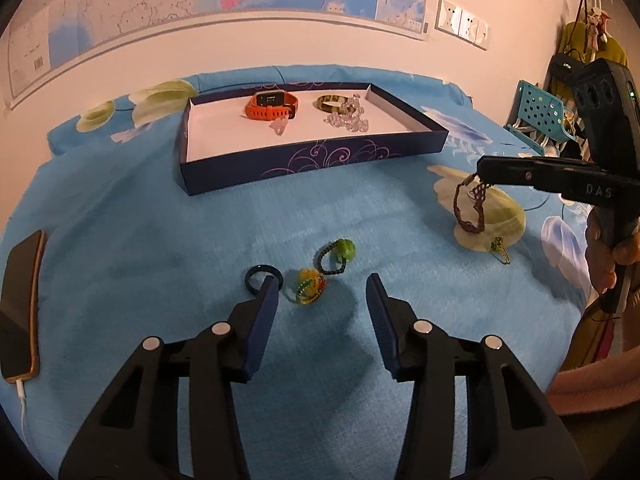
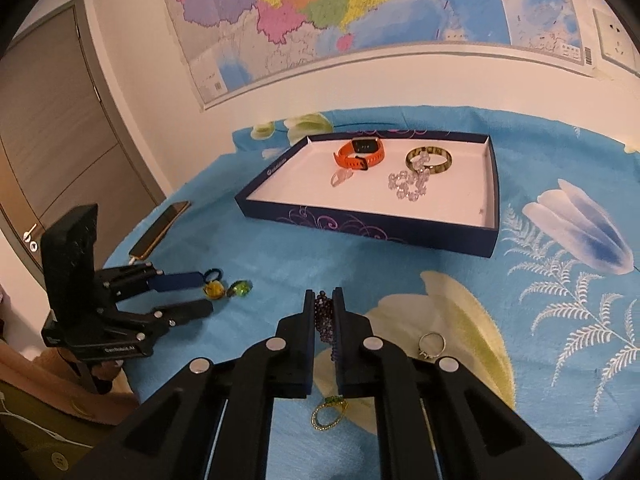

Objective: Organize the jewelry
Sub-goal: 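Grasp the green bead pendant with the left tool while the right tool holds the bracelet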

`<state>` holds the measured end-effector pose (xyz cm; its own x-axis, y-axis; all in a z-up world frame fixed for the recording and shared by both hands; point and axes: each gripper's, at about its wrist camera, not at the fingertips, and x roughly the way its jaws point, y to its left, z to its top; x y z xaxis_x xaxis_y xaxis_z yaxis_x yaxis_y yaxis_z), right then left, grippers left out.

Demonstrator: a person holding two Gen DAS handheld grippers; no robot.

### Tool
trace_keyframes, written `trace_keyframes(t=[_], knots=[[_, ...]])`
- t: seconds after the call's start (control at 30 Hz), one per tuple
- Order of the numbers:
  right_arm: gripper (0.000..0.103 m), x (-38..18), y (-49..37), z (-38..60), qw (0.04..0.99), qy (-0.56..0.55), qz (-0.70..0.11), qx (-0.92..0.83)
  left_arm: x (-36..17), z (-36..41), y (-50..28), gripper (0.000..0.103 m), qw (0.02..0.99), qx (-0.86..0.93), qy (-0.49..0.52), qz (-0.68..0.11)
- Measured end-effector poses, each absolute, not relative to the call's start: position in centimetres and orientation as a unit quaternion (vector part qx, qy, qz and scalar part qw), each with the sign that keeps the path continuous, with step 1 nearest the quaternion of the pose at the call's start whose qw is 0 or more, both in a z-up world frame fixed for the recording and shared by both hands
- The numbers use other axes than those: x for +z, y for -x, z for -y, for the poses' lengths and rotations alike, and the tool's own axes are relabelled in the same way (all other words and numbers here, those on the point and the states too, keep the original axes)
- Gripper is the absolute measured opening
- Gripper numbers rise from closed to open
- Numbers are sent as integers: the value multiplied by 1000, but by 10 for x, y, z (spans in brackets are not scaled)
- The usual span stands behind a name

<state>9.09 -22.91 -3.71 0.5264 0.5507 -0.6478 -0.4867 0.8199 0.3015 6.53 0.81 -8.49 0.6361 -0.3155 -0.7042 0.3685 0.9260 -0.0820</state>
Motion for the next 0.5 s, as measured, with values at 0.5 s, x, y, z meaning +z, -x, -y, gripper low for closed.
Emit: trace_keyframes(t=[0.5], knots=[[7,-40,-90,230,872,-55,-384,298,-91,-9,-80,25,894,-177,-24,-410]])
